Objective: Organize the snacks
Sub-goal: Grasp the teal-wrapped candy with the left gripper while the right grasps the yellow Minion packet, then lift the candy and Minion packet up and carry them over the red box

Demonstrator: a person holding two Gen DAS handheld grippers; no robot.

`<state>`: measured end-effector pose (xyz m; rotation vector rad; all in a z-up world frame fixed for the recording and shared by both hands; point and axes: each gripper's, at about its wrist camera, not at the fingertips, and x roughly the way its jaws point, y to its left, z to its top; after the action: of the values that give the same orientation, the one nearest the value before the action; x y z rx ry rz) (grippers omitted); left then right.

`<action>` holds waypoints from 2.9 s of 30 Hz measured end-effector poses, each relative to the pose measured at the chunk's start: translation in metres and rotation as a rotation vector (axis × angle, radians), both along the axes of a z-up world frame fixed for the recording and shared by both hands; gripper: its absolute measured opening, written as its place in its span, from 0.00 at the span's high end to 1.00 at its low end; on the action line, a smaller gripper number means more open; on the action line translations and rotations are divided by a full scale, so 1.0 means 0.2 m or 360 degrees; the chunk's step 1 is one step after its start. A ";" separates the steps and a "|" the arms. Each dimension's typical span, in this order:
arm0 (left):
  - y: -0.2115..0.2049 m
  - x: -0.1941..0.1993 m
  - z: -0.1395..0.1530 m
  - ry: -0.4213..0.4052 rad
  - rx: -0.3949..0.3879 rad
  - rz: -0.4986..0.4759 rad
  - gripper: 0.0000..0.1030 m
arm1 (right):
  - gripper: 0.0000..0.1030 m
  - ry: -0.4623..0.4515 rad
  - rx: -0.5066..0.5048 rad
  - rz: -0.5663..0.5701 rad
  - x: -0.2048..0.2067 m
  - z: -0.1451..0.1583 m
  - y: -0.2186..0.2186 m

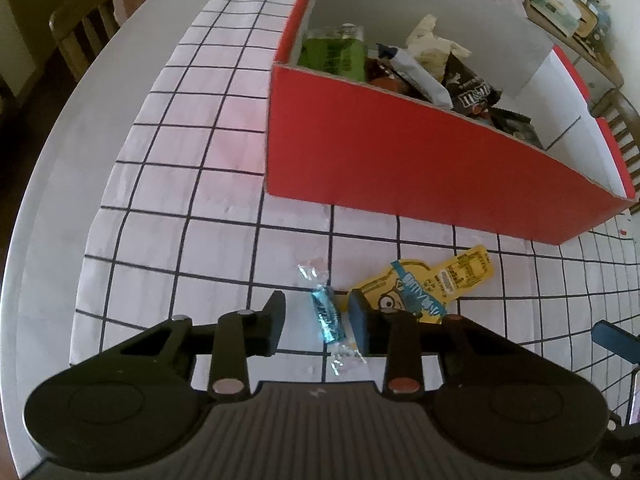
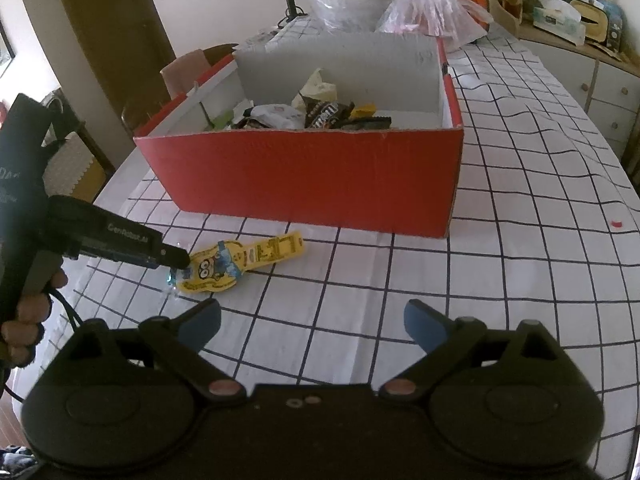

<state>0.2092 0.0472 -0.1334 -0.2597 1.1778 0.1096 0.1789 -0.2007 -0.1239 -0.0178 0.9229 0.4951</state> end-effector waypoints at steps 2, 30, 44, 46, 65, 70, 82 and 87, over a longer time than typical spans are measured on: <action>0.02 -0.01 0.00 0.0002 -0.0005 0.0016 0.68 | 0.05 -0.0001 0.0002 0.0004 0.00 0.00 0.00; 0.10 -0.10 0.02 -0.0037 0.0072 -0.0021 0.88 | 0.06 0.0007 -0.0030 0.0031 -0.02 -0.01 0.12; 0.37 -0.19 0.10 -0.0138 0.0000 -0.0043 0.88 | 0.07 0.0220 -0.0064 -0.0388 0.12 -0.10 0.45; 0.40 -0.18 0.10 -0.0151 -0.0004 -0.0063 0.88 | 0.08 0.0242 -0.0090 -0.0488 0.14 -0.11 0.48; 0.55 -0.10 0.09 -0.0181 -0.0112 -0.0214 0.88 | 0.22 0.0332 -0.0364 -0.0860 0.23 -0.21 0.76; 0.55 -0.09 0.09 -0.0183 -0.0121 -0.0222 0.88 | 0.35 0.0263 -0.0369 -0.0767 0.14 -0.19 0.73; 0.42 -0.11 0.15 -0.0208 -0.0100 -0.0257 0.88 | 0.51 0.0165 -0.0294 -0.0639 -0.03 -0.15 0.54; 0.35 -0.12 0.20 -0.0229 -0.0099 -0.0257 0.88 | 0.51 0.0122 -0.0243 -0.0643 -0.05 -0.09 0.46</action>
<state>0.1849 0.1171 -0.0935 -0.2224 1.0554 -0.0860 0.1680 -0.1085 -0.1421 0.0491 1.0077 0.0503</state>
